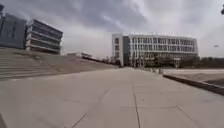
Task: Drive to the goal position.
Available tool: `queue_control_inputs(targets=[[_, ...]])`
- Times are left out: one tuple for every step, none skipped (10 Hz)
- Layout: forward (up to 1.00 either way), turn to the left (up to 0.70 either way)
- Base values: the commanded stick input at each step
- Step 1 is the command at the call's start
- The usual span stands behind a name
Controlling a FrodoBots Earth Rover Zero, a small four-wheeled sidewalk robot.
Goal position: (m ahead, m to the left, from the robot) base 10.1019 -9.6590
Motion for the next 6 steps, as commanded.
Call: queue_control_inputs(targets=[[0.7,-0.18],[0.7,0.0],[0.7,0.0],[0.7,0.0],[0.7,0.0],[0.7,0.0]])
